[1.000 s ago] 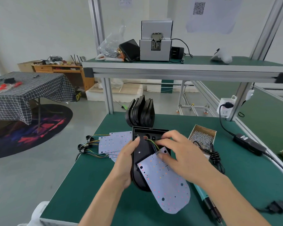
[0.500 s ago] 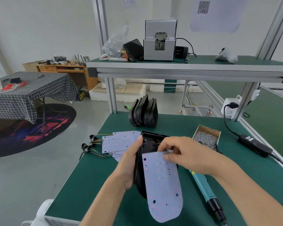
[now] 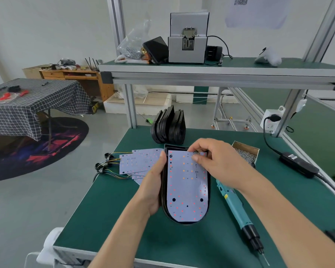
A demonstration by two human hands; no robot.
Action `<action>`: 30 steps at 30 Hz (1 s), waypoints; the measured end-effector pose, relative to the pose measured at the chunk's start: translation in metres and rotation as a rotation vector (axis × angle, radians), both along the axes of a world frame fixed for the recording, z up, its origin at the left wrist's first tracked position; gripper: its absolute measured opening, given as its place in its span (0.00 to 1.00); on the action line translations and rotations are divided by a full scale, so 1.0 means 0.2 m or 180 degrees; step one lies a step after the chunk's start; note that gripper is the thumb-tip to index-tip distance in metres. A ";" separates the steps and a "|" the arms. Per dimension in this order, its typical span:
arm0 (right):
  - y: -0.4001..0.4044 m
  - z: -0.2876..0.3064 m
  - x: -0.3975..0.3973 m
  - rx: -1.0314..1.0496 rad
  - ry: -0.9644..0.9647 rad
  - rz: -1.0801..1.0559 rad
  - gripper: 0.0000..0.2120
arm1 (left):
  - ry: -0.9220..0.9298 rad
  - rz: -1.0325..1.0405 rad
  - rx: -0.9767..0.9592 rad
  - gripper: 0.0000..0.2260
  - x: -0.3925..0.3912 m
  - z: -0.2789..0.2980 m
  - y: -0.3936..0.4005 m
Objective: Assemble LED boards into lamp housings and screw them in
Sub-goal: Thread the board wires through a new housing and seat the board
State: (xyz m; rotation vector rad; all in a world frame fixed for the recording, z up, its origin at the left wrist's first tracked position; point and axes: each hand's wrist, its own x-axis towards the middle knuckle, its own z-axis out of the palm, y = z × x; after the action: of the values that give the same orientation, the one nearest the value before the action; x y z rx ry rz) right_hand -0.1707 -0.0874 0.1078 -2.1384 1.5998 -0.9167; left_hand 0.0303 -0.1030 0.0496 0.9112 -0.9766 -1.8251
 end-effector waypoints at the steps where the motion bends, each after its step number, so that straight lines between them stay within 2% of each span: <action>1: 0.00 0.00 0.00 -0.0016 0.0021 -0.0037 0.07 | 0.0015 0.0017 -0.0001 0.27 0.00 0.01 0.00; 11: 0.02 0.02 0.03 -0.0205 0.0032 -0.0236 0.05 | 0.0096 0.0054 -0.0074 0.27 0.00 0.02 0.00; 18: 0.07 0.03 0.05 -0.0190 0.0444 -0.0276 0.07 | 0.0102 0.0038 -0.0113 0.27 0.00 0.01 0.01; 24: 0.11 -0.01 0.06 -0.0501 0.0822 -0.0450 0.09 | -0.0554 0.0129 -0.0528 0.27 -0.01 0.00 0.03; 26: 0.11 -0.06 0.06 -0.0822 0.0561 -0.0563 0.12 | -0.0490 0.0171 -0.0457 0.24 -0.01 -0.01 0.03; 28: 0.13 -0.14 0.07 -0.1017 -0.0097 -0.0732 0.19 | -0.0393 0.0195 -0.0367 0.21 -0.01 -0.01 0.03; 30: 0.14 -0.22 0.07 -0.0745 -0.0913 -0.1007 0.25 | -0.0342 0.0215 -0.0341 0.19 0.00 -0.01 0.03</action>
State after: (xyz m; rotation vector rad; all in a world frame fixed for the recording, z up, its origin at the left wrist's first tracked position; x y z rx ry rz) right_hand -0.1558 -0.0595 0.0636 -1.8098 1.7790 -1.5016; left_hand 0.0295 -0.0967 0.0485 0.9723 -1.0865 -1.6652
